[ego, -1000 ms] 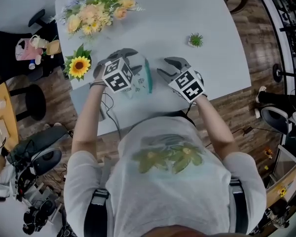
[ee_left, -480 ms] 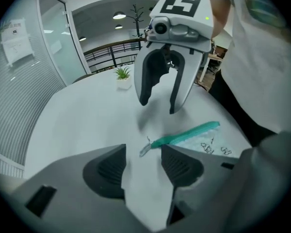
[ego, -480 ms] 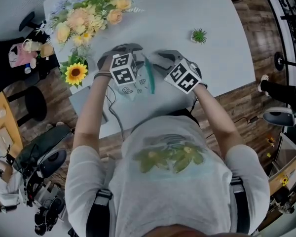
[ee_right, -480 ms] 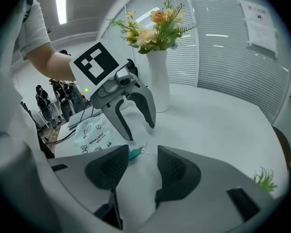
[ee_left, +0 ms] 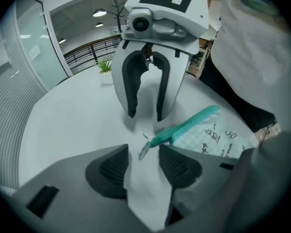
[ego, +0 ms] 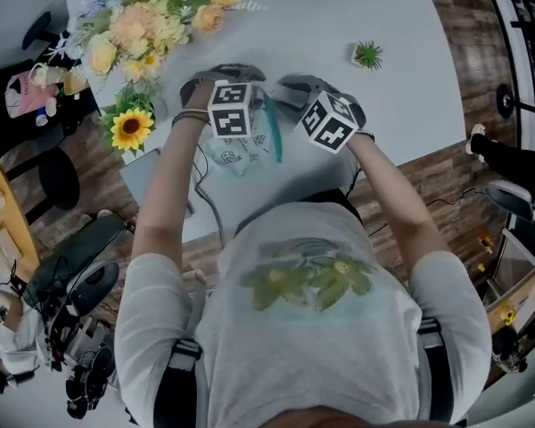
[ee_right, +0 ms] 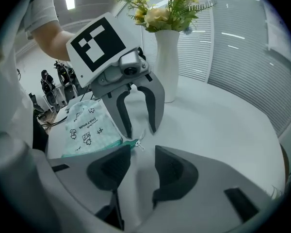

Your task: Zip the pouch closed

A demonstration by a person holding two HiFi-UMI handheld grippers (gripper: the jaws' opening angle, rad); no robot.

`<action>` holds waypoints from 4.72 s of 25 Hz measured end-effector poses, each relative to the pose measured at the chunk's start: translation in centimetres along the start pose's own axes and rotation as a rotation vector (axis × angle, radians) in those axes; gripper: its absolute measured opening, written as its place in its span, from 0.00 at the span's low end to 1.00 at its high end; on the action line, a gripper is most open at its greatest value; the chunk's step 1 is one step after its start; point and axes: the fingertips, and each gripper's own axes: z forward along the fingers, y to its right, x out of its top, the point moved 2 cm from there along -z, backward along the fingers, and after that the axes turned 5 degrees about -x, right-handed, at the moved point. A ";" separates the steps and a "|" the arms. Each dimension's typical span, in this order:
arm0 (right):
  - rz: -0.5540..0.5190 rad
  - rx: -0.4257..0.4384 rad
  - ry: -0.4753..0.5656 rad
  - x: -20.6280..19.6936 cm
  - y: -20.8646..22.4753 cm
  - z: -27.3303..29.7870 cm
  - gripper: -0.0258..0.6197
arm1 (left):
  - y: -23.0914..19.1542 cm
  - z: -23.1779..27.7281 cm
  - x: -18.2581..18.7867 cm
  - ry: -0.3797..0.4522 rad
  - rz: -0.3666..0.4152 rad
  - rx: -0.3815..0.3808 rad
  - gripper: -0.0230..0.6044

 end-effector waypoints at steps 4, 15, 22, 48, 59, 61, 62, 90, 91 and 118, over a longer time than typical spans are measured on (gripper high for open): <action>-0.044 0.014 -0.023 -0.1 0.0 0.8 0.30 | 0.1 0.7 0.0 -0.015 0.061 -0.013 0.27; -0.169 0.076 -0.065 -0.4 -0.7 2.5 0.30 | 0.5 1.0 0.1 0.013 0.090 -0.031 0.09; -0.377 0.138 -0.096 -0.5 -1.0 2.8 0.26 | 0.6 1.2 -0.1 0.026 0.088 -0.009 0.08; -0.287 0.146 -0.090 -0.9 -1.5 3.0 0.07 | 0.2 1.3 0.1 0.009 -0.096 -0.038 0.08; -0.330 0.148 -0.103 -0.8 -1.6 2.7 0.07 | 0.2 1.3 0.2 -0.003 -0.093 -0.043 0.08; -0.331 0.153 -0.106 -0.7 -1.7 2.7 0.07 | 0.2 1.3 0.1 -0.005 -0.095 -0.042 0.08; -0.332 0.156 -0.108 -0.7 -1.7 2.7 0.07 | 0.2 1.3 0.1 -0.006 -0.095 -0.042 0.08; -0.357 0.199 -0.140 -1.1 -2.5 1.9 0.07 | 0.2 1.3 0.2 -0.010 -0.096 -0.038 0.08; -0.357 0.199 -0.141 -1.1 -2.5 1.9 0.07 | 0.3 1.3 0.3 -0.011 -0.095 -0.038 0.08; -0.339 0.226 -0.165 -1.4 -2.9 1.5 0.07 | 0.3 1.4 0.3 -0.041 -0.078 -0.027 0.08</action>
